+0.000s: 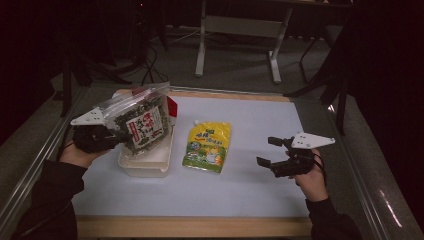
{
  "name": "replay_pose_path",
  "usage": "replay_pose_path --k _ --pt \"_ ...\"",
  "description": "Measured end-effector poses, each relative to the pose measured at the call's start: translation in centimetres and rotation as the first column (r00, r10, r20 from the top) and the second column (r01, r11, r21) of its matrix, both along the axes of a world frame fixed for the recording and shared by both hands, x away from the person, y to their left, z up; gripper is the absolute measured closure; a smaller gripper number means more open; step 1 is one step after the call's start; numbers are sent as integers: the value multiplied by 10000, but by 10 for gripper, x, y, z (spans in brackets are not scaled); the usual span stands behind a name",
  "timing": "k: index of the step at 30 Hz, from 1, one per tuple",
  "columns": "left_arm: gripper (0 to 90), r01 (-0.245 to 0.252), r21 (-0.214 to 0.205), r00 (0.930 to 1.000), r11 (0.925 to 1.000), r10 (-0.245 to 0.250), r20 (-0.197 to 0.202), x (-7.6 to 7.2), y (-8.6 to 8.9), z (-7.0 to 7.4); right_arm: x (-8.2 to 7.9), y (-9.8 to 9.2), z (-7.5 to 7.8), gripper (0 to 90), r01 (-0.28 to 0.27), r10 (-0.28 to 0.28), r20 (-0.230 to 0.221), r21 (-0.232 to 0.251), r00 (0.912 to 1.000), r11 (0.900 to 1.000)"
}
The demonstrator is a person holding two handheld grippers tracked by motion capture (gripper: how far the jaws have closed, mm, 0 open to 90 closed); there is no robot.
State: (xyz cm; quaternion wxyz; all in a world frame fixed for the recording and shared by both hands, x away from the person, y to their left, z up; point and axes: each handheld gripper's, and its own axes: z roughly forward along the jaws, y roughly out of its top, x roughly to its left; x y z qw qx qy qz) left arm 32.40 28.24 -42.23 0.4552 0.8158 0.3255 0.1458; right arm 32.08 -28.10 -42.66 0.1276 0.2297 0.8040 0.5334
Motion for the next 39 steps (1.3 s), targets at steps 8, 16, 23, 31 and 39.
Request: replay_pose_path --k 8,16,23,31,39 --pt "783 -62 155 9999 9999 63 -108 3 -2 -6 0 -1 -1 137 10 -9 -41 18 10000 10000" --pt "782 47 327 10000 9995 -48 28 1 -3 11 0 -1 -1 137 -22 22 -48 7 10000 10000" --pt "782 -35 880 9998 9961 15 221 -2 -4 31 0 -2 -2 137 1 -1 -61 96 10000 10000" --pt "782 124 1092 9999 9939 -113 -104 1 -7 25 1 -2 -2 137 -12 13 -77 128 10000 9999" --pt "782 231 1384 9989 9901 -172 -438 3 -7 17 1 -3 -3 137 21 -19 -152 132 9999 9999"
